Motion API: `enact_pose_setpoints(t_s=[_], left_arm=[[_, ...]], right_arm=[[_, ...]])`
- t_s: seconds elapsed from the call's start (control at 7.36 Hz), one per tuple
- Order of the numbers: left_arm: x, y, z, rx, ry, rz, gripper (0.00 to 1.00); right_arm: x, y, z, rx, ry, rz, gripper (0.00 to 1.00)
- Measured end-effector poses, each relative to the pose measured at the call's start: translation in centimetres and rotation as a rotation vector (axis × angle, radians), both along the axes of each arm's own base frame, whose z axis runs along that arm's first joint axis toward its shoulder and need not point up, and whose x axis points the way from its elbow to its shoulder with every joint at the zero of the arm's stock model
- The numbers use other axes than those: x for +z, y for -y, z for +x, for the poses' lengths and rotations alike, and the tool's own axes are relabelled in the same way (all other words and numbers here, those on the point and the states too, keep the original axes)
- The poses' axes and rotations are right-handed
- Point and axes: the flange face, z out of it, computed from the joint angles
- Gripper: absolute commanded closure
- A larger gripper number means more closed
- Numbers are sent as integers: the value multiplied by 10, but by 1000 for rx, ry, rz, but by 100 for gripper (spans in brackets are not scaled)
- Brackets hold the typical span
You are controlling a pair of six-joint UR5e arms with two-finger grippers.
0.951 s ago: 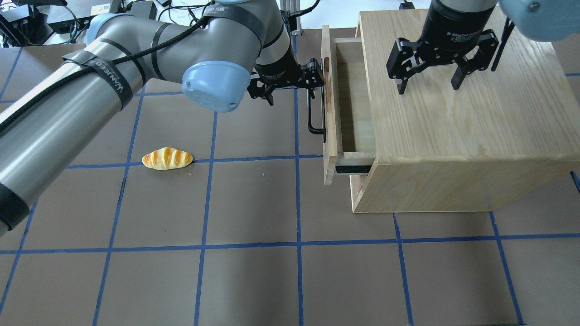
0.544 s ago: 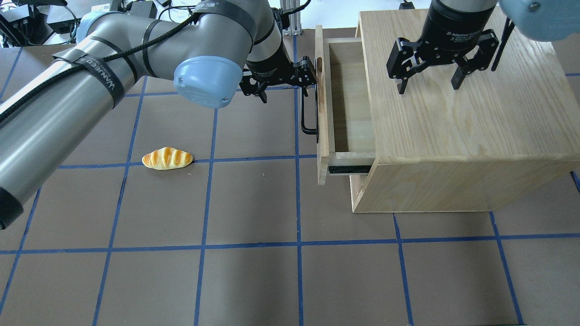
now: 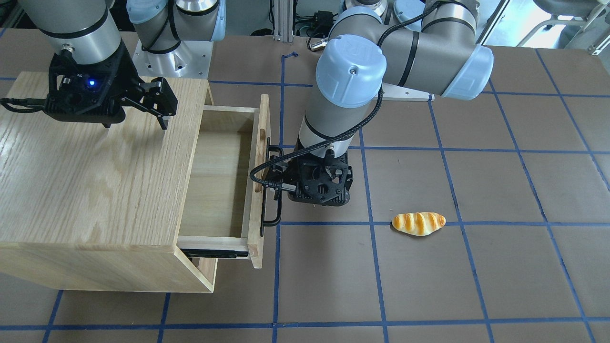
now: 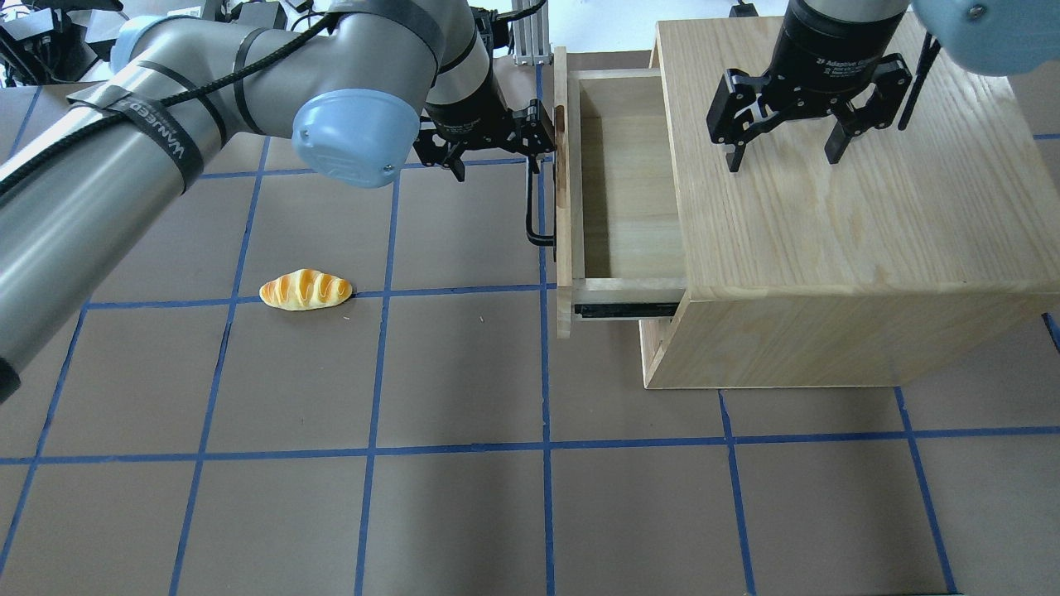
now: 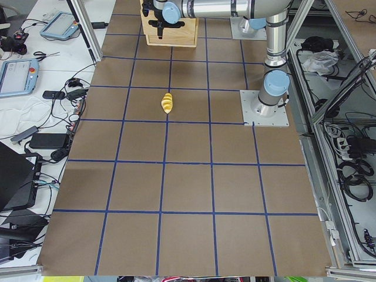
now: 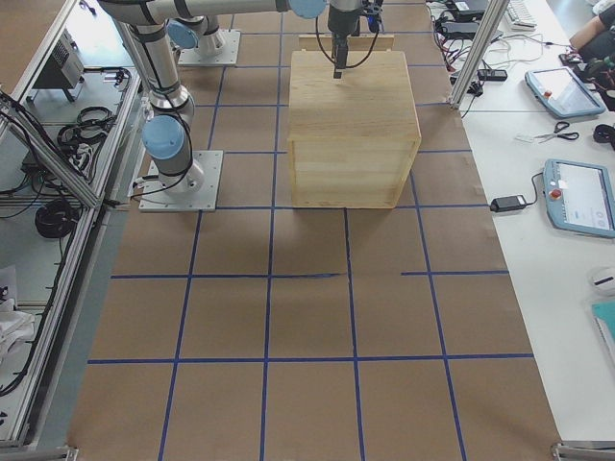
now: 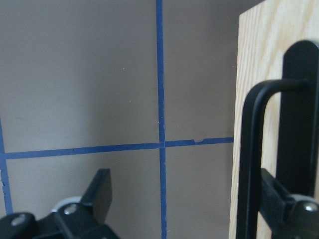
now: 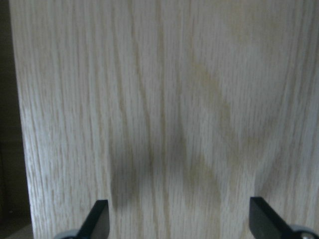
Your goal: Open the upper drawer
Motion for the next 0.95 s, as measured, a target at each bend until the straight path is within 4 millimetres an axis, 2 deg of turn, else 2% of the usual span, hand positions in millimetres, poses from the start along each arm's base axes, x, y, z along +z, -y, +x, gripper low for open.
enact_pose_setpoints(t_s=[0.95], left_arm=[[1, 7, 31, -14, 36, 25, 0]], right_arm=[[0, 0, 0, 1, 0, 1, 0]])
